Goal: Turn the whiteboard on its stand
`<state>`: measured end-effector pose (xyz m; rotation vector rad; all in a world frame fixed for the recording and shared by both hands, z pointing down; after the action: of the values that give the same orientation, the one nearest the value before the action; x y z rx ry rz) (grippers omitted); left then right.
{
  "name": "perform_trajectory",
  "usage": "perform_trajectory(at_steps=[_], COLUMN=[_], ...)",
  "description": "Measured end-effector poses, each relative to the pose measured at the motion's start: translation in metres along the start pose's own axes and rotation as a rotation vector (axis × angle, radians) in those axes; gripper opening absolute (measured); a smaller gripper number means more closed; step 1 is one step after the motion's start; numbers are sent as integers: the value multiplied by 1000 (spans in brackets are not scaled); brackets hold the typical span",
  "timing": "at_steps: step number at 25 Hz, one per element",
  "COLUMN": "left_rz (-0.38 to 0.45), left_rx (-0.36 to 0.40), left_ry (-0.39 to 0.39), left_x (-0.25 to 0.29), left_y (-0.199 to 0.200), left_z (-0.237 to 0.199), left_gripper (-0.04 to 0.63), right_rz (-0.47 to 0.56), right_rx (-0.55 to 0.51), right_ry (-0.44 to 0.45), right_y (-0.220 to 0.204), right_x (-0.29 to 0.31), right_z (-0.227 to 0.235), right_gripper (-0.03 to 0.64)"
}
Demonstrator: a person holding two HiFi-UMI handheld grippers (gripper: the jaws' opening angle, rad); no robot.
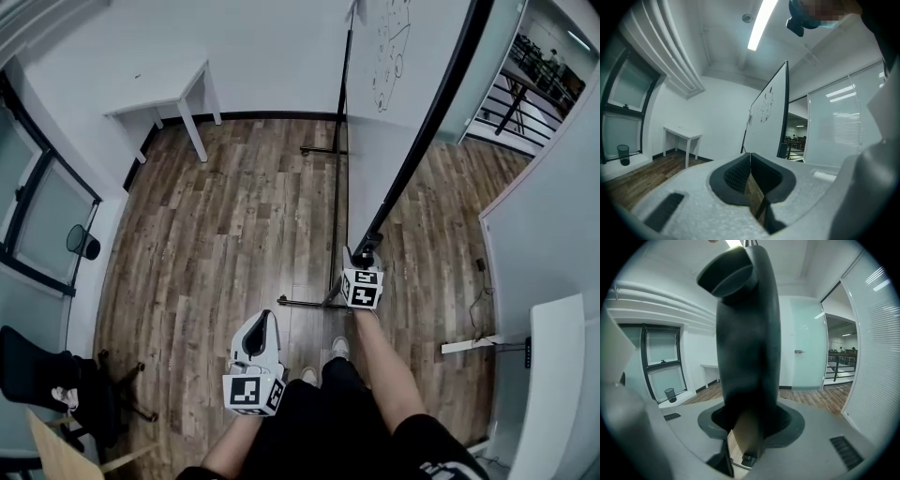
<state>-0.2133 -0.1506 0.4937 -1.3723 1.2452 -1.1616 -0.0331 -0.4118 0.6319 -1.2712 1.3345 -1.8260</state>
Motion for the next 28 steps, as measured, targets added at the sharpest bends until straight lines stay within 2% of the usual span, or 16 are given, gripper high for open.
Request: perform_trajectory(at_steps=[11, 28], left_rz=[-7, -5], left_rx=[-38, -19], left_ry=[-44, -62], left_x=[-27, -77], left_y=[3, -4], left_z=[9, 57], left_gripper=[18, 18], right_rz=[-13, -2], right_rx=[-2, -6], right_ry=[3, 32], right_y=[-14, -48], right_x=[-48, -123], right_z=[-18, -31], right_gripper=[158, 158])
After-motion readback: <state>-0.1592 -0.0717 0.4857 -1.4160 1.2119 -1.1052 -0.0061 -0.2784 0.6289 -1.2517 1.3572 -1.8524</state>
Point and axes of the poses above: the fingertips, and each gripper's own axes: x forward along the fingers, z to its right, y out of its top, the point moved 5 cm from there along -x, backward along the fingers, and after that the axes turned 4 degrees about x, right-handed, at the moved point
